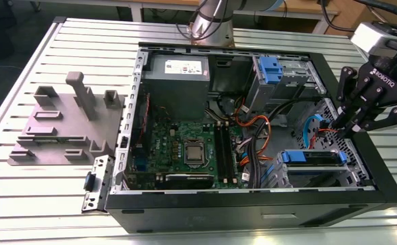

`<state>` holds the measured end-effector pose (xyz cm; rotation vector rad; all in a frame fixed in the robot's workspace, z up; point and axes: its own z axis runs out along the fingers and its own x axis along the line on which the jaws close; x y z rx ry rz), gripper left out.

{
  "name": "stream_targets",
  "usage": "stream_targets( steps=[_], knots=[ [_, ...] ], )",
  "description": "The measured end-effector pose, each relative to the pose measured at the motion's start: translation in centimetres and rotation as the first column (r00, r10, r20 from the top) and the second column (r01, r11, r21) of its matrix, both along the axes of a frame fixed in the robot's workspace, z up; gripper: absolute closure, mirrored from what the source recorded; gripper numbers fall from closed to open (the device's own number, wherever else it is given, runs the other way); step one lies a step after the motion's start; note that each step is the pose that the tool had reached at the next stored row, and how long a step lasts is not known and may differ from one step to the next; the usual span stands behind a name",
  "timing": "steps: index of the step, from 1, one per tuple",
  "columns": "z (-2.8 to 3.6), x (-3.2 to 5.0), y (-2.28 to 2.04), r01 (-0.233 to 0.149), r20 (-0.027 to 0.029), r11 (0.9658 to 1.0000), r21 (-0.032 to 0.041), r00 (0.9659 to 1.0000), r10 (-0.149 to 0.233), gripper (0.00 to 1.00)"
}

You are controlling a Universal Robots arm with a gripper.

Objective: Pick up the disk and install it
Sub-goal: 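Insert the first disk wire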

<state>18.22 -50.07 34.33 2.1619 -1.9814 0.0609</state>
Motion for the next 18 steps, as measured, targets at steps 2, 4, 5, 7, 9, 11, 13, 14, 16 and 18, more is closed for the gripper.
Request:
stream_targets(
  steps=[2,4,5,7,9,11,13,14,16,18],
  knots=[
    [-0.01,0.01,0.01,0.0,-0.0001,1.0,-0.0014,1.0,0.0,0.69],
    [-0.01,0.01,0.01,0.0,-0.0001,1.0,-0.0055,1.0,0.0,0.69],
    [0.0,0.01,0.01,0.0,-0.0001,0.9999,-0.0106,1.0,0.0,0.69],
    [0.0,0.01,0.01,0.0,-0.0002,0.9997,-0.0251,1.0,0.0,0.7],
    [0.0,0.01,0.01,0.0,-0.0001,0.9992,-0.04,1.0,0.0,0.82],
    [-0.01,0.01,0.02,0.0,-0.0002,0.9986,-0.0526,1.0,0.0,0.82],
    [0.0,0.01,0.02,0.0,-0.0002,0.9979,-0.0642,1.0,0.0,0.82],
    [-0.01,0.02,0.02,0.0,-0.0001,0.9977,-0.0674,1.0,0.0,0.82],
    [0.0,0.02,0.02,0.0,-0.0002,0.9977,-0.0684,1.0,0.0,0.82],
    [-0.01,0.02,0.02,0.0,-0.0002,0.9976,-0.0686,1.0,0.0,0.83]
  ],
)
